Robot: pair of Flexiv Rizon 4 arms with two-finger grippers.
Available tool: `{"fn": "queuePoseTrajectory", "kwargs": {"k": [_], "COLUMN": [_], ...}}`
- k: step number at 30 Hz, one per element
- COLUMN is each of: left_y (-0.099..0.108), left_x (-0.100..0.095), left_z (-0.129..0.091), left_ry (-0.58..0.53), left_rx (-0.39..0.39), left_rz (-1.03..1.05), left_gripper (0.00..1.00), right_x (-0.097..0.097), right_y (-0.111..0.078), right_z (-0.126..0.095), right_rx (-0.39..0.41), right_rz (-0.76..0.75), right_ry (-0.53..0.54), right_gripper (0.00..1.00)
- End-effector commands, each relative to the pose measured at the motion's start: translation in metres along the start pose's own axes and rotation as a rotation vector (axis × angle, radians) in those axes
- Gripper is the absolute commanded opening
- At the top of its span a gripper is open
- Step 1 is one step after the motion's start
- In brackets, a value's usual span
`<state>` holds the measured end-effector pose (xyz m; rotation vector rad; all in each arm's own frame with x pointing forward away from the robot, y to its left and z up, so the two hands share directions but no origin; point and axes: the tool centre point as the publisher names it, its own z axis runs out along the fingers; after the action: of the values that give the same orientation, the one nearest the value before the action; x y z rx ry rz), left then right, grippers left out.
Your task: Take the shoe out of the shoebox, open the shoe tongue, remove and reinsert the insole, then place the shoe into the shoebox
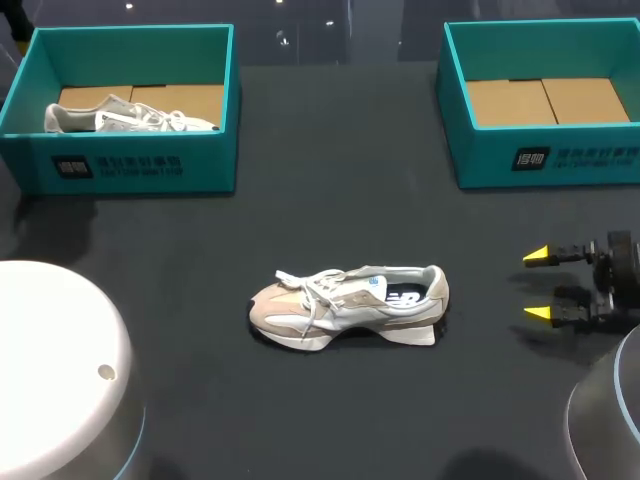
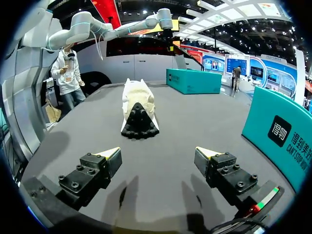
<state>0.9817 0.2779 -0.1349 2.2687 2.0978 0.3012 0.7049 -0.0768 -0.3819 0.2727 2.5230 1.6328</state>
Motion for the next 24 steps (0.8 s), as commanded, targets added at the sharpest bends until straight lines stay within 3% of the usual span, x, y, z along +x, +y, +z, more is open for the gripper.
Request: {"fn": "queuePoseTrajectory", "kwargs": {"k": [1, 11, 24], "left_y": [-0.001, -0.001, -0.001], "left_x": [0.000, 0.000, 0.000], "left_z": [0.000, 0.000, 0.000], "left_ry": [0.002, 0.002, 0.002], "left_rx": [-0.002, -0.002, -0.002], "left_rz": [0.001, 0.001, 0.001], "left_gripper": [1.00, 1.00, 1.00], "right_x": [0.007, 0.023, 0.033], "right_y": [0.000, 0.003, 0.015], "right_z": [0.004, 0.027, 0.064], "right_rx": [0.006, 0.035, -0.036], "right_rz": [0.017, 0.064, 0.071], "right_ry": [-0.003, -0.013, -0.023], "right_gripper": [1.00, 1.00, 1.00]}}
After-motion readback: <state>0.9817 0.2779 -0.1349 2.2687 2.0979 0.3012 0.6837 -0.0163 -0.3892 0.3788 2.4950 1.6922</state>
